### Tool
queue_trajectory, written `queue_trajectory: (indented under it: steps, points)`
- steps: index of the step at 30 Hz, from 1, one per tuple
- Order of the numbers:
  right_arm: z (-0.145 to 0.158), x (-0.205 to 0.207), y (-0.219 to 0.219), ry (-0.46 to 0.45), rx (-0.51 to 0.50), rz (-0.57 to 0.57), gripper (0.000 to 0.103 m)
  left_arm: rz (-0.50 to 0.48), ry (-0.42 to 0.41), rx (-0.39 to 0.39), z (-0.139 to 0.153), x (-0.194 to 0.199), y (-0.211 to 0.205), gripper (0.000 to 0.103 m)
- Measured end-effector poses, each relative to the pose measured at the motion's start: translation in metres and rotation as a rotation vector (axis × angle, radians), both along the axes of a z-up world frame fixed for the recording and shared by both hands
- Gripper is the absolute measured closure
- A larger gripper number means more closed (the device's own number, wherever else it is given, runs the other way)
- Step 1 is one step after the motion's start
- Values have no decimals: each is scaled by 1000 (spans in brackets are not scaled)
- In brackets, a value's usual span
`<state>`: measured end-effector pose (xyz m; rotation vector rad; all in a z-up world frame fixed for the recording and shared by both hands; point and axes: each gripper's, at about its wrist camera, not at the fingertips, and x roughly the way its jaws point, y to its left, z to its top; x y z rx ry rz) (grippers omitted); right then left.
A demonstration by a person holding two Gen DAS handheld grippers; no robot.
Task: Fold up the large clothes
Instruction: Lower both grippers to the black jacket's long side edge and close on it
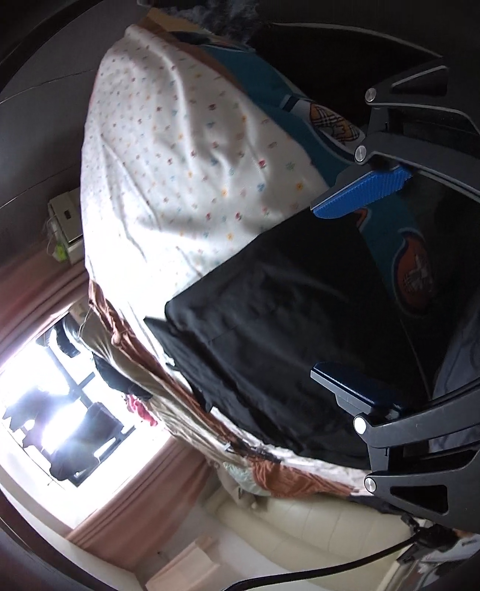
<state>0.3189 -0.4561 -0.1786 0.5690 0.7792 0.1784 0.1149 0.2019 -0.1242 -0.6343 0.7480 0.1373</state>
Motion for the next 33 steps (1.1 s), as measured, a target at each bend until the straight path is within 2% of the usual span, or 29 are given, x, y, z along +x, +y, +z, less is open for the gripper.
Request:
queue_trajectory:
  steps: [2, 6, 9, 11, 16, 20, 22, 24, 29, 33]
  points:
    - [-13, 6, -3, 26, -15, -7, 23, -16, 24, -11, -11, 5, 0, 35]
    - [-40, 22, -14, 68, 25, -7, 32, -49, 67, -33, -31, 17, -1, 39]
    - [-47, 30, -22, 57, 48, -14, 33, -67, 88, -36, -40, 27, -2, 42]
    - [-50, 37, -27, 48, 76, -5, 33, -79, 104, -46, -46, 32, -1, 49]
    - [-60, 52, -32, 64, 91, 6, 35, -98, 139, -73, -62, 43, -2, 57]
    - [-72, 45, -33, 66, 134, 47, 37, -100, 136, -90, -69, 41, -2, 58]
    - [-83, 40, -33, 80, 175, 74, 48, -98, 124, -119, -71, 37, 0, 58]
    - [-92, 34, -34, 82, 210, 83, 55, -99, 114, -154, -72, 32, 4, 58]
    - [-95, 23, -40, 19, 319, 102, 62, -114, 85, -254, -75, 19, 9, 58]
    - [-93, 20, -43, -18, 357, 113, 67, -106, 51, -334, -77, 10, 14, 58]
